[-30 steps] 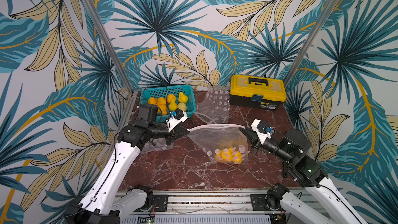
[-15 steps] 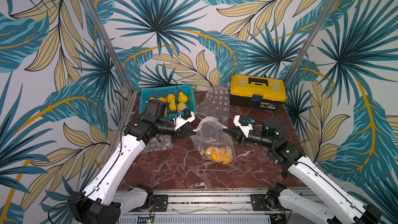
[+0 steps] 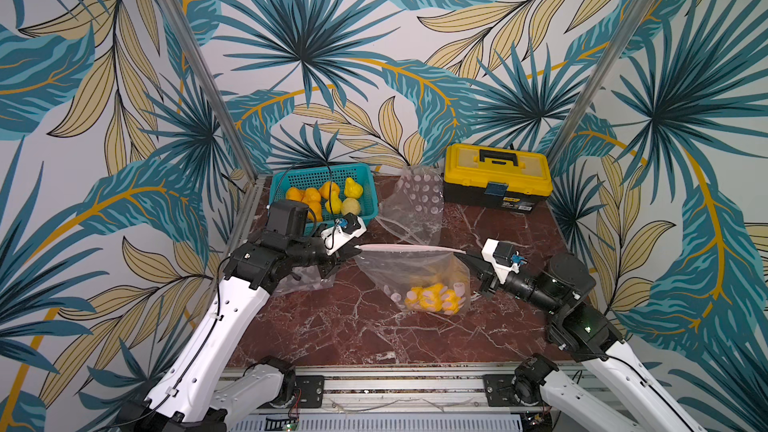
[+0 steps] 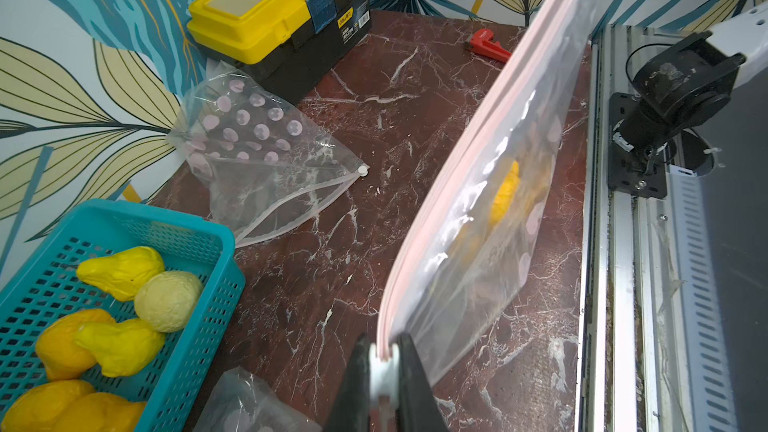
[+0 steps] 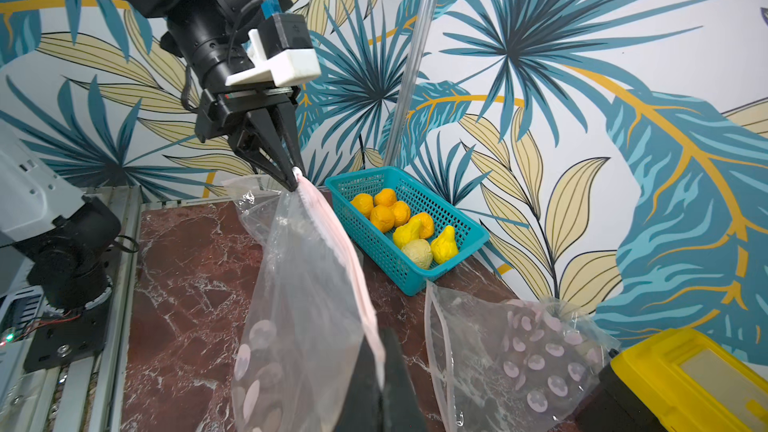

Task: Open the zip-top bag and take out the pear
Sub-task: Unzip the zipper on the zipper food storage bag, then open the zipper of the food storage bag.

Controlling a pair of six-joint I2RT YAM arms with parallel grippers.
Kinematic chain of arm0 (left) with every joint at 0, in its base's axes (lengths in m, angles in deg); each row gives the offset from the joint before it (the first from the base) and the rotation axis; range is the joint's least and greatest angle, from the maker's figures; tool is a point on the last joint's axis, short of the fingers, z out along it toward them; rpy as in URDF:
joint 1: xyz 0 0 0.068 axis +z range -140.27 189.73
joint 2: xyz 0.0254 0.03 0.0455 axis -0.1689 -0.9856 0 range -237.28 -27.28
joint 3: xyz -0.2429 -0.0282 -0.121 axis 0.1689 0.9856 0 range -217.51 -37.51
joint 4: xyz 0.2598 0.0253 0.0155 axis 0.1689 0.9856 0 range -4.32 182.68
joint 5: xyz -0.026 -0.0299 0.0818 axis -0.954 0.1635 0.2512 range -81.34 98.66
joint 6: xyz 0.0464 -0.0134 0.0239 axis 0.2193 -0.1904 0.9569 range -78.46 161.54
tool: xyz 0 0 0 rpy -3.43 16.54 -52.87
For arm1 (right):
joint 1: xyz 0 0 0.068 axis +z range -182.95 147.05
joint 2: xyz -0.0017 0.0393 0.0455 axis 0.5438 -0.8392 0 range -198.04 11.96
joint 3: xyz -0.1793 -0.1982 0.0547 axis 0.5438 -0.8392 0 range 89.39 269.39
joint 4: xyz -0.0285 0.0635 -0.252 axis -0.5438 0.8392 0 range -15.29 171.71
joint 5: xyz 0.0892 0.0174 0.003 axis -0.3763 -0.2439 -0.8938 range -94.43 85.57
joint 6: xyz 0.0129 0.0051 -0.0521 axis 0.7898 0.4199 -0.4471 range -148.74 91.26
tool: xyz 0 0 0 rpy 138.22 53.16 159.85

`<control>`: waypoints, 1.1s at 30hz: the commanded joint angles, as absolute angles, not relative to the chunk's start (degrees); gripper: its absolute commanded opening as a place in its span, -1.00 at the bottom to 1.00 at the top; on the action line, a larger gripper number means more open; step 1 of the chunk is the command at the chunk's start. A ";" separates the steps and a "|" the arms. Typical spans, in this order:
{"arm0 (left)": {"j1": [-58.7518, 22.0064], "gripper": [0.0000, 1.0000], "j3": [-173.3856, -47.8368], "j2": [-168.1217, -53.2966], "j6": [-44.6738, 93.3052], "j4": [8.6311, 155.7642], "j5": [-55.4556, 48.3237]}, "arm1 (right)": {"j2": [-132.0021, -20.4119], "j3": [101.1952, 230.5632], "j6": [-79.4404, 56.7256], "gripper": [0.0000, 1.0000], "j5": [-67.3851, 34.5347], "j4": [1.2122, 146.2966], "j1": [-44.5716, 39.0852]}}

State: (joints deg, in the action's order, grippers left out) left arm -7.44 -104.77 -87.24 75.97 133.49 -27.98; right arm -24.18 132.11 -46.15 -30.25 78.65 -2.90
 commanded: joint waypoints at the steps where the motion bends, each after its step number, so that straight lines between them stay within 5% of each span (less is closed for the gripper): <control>1: -6.01 -0.88 -102.13 -85.47 79.72 132.88 -27.31 | -23.35 130.58 -48.64 -1.00 -40.63 76.50 -2.81; 6: -5.63 -0.89 -99.14 -83.76 85.91 132.16 -29.92 | -26.35 132.86 -52.22 -1.00 -50.81 82.59 -2.82; 21: -5.74 -0.75 -100.43 -82.74 89.96 131.12 -45.42 | -33.96 133.58 -49.48 -1.00 -43.58 80.27 -2.74; 29: -7.50 0.11 -105.55 -86.80 86.81 131.16 -44.95 | -35.32 133.40 -49.22 -1.00 -48.45 78.32 -2.63; 33: -10.53 0.35 -108.40 -91.09 86.62 131.12 -44.20 | -36.38 133.67 -49.23 -1.00 -50.55 77.26 -2.55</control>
